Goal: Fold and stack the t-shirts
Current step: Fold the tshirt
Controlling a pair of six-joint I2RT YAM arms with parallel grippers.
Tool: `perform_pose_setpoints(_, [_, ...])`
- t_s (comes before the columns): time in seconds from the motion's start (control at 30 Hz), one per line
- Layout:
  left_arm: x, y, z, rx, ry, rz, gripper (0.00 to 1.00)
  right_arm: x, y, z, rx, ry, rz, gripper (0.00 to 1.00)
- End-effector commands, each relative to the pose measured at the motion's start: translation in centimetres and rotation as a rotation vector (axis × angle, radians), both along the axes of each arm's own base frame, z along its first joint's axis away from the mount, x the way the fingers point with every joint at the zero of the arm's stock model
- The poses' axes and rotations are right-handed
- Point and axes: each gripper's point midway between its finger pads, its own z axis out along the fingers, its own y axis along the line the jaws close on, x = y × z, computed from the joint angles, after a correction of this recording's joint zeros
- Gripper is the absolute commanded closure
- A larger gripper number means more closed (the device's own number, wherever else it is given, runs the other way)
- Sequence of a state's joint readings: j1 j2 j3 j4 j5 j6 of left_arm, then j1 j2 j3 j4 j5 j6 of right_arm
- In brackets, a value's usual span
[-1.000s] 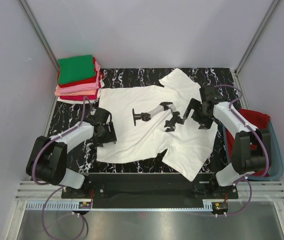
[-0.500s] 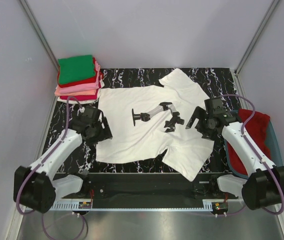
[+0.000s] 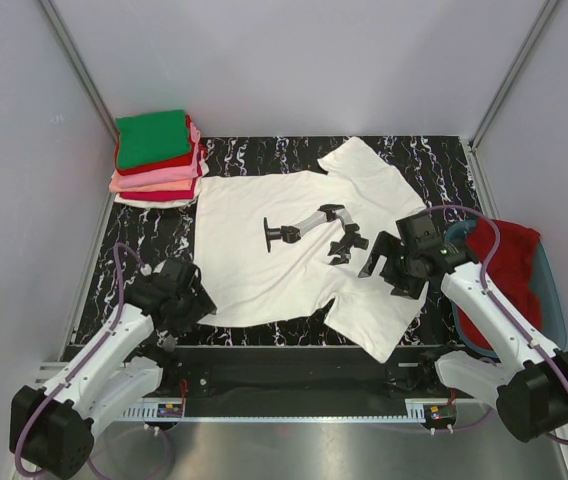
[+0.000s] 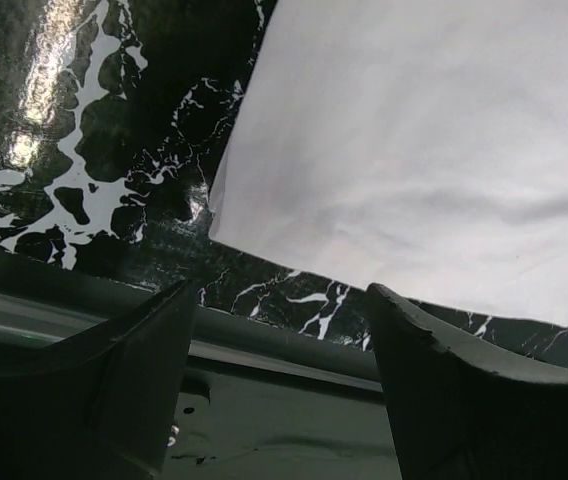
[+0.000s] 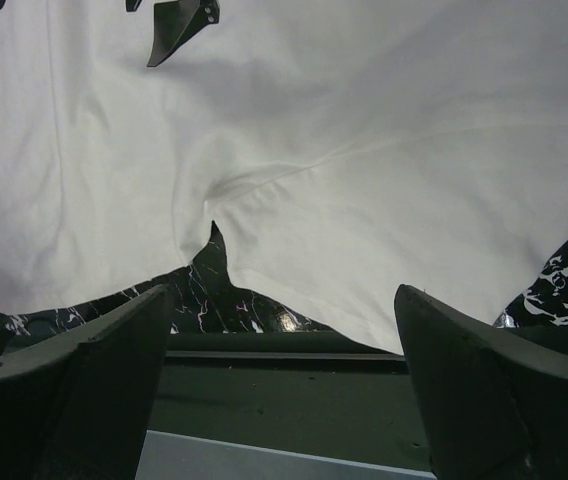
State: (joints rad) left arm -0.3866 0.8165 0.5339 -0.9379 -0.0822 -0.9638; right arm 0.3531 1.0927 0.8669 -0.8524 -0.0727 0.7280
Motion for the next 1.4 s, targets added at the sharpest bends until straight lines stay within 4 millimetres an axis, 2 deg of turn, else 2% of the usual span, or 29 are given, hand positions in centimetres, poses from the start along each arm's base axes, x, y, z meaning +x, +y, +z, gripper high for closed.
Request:
perform_pose_setpoints(0.0, [2.3, 0.2, -0.1, 0.012, -0.071, 0.094, 0.27, -1.0, 0.1, 0.0, 0.018, 0.007, 0.001, 0.02])
perform_pose_setpoints(0.17, [2.7, 0.8, -1.7, 0.058, -0.061, 0.112, 0.29, -1.3, -0.1, 0.1, 0.013, 0.003, 0.005, 0.02])
perform_pose_setpoints(0.3, [3.1, 1.5, -2.2, 0.089, -0.098, 0.131, 0.34, -1.7, -0.2, 0.3, 0.013, 0.006, 0.004, 0.02])
perform_pose_setpoints(0.47, [3.9, 1.9, -1.8, 0.100, -0.156, 0.144, 0.48, -2.6, -0.5, -0.5, 0.014, 0.035, -0.021, 0.02])
perform_pose_setpoints(0.53, [4.2, 2.0, -1.8, 0.108, -0.169, 0.140, 0.54, -3.5, -0.4, -1.3, 0.018, 0.066, -0.021, 0.02])
perform_pose_setpoints(0.6, [4.6, 1.9, -1.7, 0.108, -0.187, 0.132, 0.69, -4.6, -0.1, -2.3, 0.018, 0.110, -0.024, 0.03])
perform_pose_setpoints(0.63, [4.7, 1.9, -1.8, 0.107, -0.193, 0.129, 0.80, -5.3, 0.4, -2.7, 0.006, 0.123, -0.001, 0.03])
perform_pose_setpoints(0.67, [5.0, 1.8, -1.6, 0.100, -0.208, 0.122, 0.97, -5.7, 0.7, -3.0, 0.008, 0.136, -0.013, 0.04])
perform_pose_setpoints(0.7, [5.2, 1.7, -1.4, 0.093, -0.224, 0.124, 1.00, -6.3, 0.8, -3.6, -0.010, 0.162, -0.010, 0.04])
perform_pose_setpoints(0.83, [5.5, 1.6, 0.0, 0.081, -0.260, 0.120, 1.00, -8.2, 1.2, -5.2, -0.079, 0.213, 0.002, 0.04])
perform_pose_setpoints(0.87, [6.2, 1.5, 1.2, 0.076, -0.291, 0.119, 1.00, -9.1, 1.1, -5.9, -0.090, 0.241, -0.003, 0.06])
perform_pose_setpoints(0.97, [6.9, 2.0, 2.8, 0.095, -0.313, 0.118, 1.00, -10.2, 0.7, -6.8, -0.104, 0.278, -0.021, 0.08])
perform_pose_setpoints(1.07, [8.5, 2.3, 4.3, 0.085, -0.337, 0.117, 1.00, -11.9, 0.4, -8.1, -0.119, 0.323, -0.008, 0.17])
perform_pose_setpoints(1.2, [9.6, 3.4, 4.0, 0.066, -0.330, 0.132, 1.00, -12.7, 1.1, -9.4, -0.111, 0.384, 0.033, 0.23])
perform_pose_setpoints(1.3, [10.7, 4.7, 3.7, 0.057, -0.328, 0.152, 1.00, -12.2, 1.5, -10.1, -0.127, 0.386, 0.080, 0.27])
perform_pose_setpoints(1.33, [11.5, 5.2, 4.1, 0.056, -0.343, 0.168, 1.00, -12.0, 1.4, -10.2, -0.141, 0.383, 0.094, 0.26])
perform_pose_setpoints(1.37, [11.8, 5.5, 3.6, 0.064, -0.322, 0.162, 1.00, -11.7, 1.5, -10.2, -0.150, 0.384, 0.094, 0.25])
